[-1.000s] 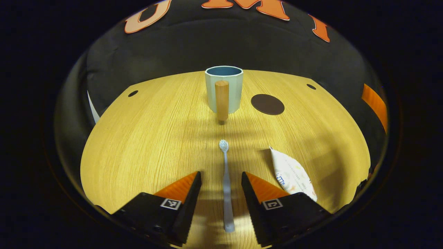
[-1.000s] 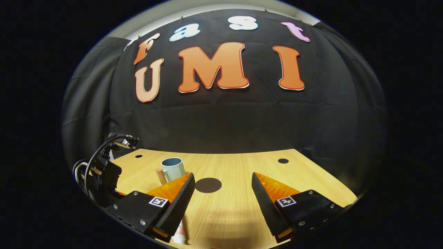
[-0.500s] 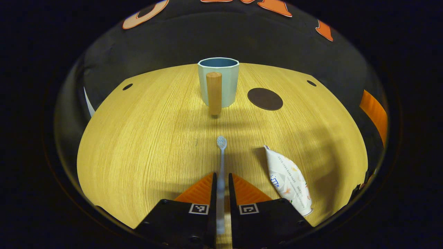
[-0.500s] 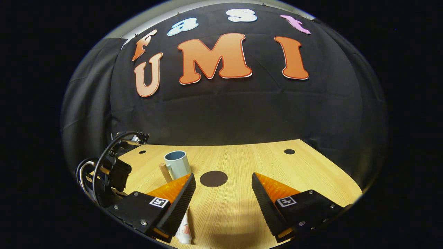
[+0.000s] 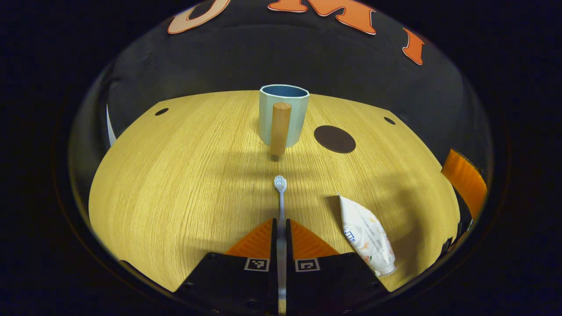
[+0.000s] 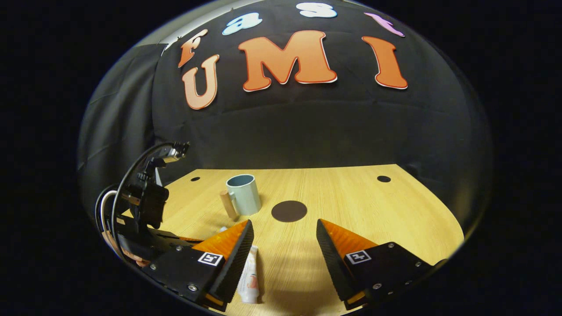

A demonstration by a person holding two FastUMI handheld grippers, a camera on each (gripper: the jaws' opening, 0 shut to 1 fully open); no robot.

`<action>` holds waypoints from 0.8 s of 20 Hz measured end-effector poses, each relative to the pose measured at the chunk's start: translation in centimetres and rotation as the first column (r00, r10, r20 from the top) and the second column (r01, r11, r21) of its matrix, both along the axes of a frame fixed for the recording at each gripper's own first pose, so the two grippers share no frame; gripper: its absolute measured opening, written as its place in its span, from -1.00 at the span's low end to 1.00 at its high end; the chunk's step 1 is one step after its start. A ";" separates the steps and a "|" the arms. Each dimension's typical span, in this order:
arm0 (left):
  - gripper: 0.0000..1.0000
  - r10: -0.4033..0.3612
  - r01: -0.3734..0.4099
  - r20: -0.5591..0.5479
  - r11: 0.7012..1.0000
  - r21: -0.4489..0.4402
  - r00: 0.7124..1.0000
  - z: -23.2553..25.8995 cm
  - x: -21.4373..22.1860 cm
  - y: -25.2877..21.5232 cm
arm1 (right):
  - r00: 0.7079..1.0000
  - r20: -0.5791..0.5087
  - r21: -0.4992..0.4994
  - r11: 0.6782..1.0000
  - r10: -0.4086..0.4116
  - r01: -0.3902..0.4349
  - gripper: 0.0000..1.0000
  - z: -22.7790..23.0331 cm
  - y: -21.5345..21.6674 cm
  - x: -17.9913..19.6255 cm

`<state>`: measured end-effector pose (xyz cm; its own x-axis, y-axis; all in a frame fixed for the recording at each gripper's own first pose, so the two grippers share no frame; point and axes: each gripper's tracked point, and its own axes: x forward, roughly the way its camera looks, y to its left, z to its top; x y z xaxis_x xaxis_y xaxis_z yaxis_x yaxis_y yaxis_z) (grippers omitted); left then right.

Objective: Put the toothbrush and toothpaste on the desktop into the cup, then pick up the cup and place it on the coaster on the desktop.

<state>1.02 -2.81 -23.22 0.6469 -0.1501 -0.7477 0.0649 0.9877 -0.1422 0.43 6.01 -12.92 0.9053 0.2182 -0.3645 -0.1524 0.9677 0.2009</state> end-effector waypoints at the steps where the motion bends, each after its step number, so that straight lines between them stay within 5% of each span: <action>1: -0.87 -0.004 0.004 0.016 1.000 -0.003 1.000 0.4 0.0 0.0 | 1.000 -0.014 -0.008 1.000 0.011 -0.011 0.71 -0.4 0.3 -0.1; 16: -0.87 -0.004 -0.015 0.278 0.998 0.065 0.961 8.6 1.2 3.7 | 0.941 -0.271 -0.013 0.977 0.203 -0.214 0.70 -8.3 7.0 -1.7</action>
